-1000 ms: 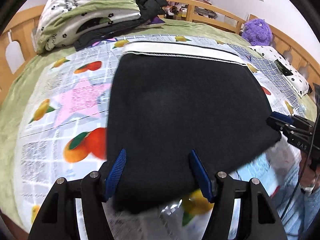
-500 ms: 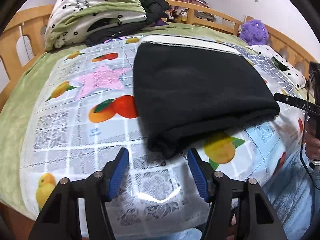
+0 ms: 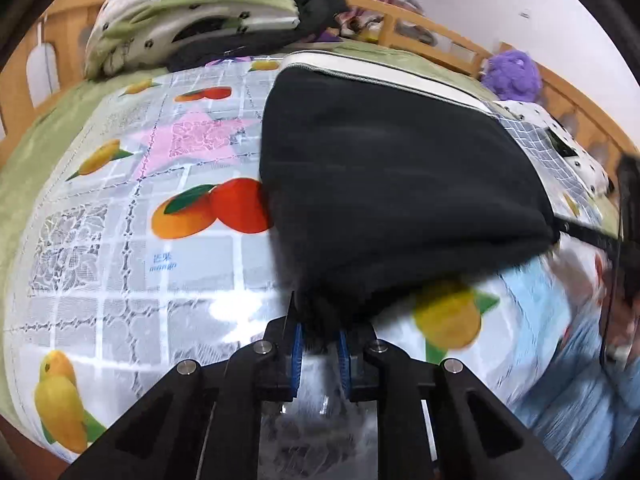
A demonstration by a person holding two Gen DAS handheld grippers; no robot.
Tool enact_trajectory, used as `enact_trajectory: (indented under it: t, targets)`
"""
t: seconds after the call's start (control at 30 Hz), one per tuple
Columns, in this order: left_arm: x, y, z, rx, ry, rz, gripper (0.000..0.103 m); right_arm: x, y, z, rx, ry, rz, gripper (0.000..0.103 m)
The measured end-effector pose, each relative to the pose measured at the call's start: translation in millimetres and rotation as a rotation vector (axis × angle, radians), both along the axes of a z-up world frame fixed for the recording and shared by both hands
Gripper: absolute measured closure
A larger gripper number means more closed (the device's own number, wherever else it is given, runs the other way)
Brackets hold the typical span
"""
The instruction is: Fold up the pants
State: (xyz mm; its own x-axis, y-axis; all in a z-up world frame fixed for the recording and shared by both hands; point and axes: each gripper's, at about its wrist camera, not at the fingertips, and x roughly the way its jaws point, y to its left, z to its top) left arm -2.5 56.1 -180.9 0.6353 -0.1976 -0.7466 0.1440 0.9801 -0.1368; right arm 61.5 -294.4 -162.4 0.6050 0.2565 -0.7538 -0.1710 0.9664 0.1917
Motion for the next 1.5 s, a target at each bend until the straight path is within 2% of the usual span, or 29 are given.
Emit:
enact_trajectory:
  t: [0.07,0.17,0.23,0.43,0.5,0.6,0.67,0.77,0.87,0.93,0.97,1.03,1.07,1.1,1.2,1.3,1.4,1.5]
  targets:
    - [-12,2,7,0.042,-0.008,0.005,0.063,-2,3,1,-0.038,-0.007,0.017,0.082]
    - [-27,12,19,0.03,-0.071,-0.006,0.062,-3,-2,4,-0.014,0.007,0.015,0.081]
    - [-23,17,20,0.016,-0.07,-0.008,0.062,-3,-4,3,0.0,0.011,0.012,0.081]
    - [-6,12,16,0.016,-0.066,-0.028,0.072,-5,-1,1,-0.014,-0.002,-0.002,0.081]
    - [1,6,18,0.007,-0.078,-0.018,0.085,-5,-2,1,-0.009,0.001,-0.003,0.081]
    - [2,4,26,-0.034,-0.128,-0.004,0.091,-6,-1,-1,-0.006,-0.001,-0.006,0.08]
    - [4,1,21,0.01,-0.124,0.016,0.093,-6,-1,-1,-0.006,-0.002,-0.006,0.08]
    - [2,7,4,0.024,-0.065,0.033,0.093,-5,-2,-2,-0.013,0.0,0.005,0.079]
    - [-9,10,4,0.008,-0.056,0.021,0.094,-6,-7,1,0.0,0.013,0.01,0.075]
    - [-11,6,3,0.039,-0.056,0.019,0.094,-7,-11,-1,0.036,0.024,0.002,0.07]
    - [-11,2,2,0.069,-0.052,0.016,0.094,-6,-11,-4,0.042,0.03,0.001,0.07]
    - [-14,1,5,0.08,-0.045,0.005,0.095,-6,-10,-8,0.04,0.03,-0.004,0.072]
    - [-16,2,8,0.071,-0.046,0.001,0.095,-7,-9,-7,0.035,0.023,-0.002,0.08]
    - [-20,5,13,0.054,-0.052,-0.004,0.095,-9,-8,-5,0.032,0.016,0.006,0.081]
    - [-35,13,35,0.021,-0.108,-0.004,0.095,-14,-9,4,0.011,0.002,0.031,0.082]
    - [-34,21,51,-0.019,-0.143,0.005,0.094,-15,-14,13,0.033,-0.006,0.039,0.081]
    - [-10,21,61,-0.057,-0.134,0.021,0.094,-16,-13,26,0.054,-0.067,0.034,0.081]
    - [20,12,56,-0.083,-0.112,0.012,0.094,-12,-6,32,0.055,-0.11,0.029,0.081]
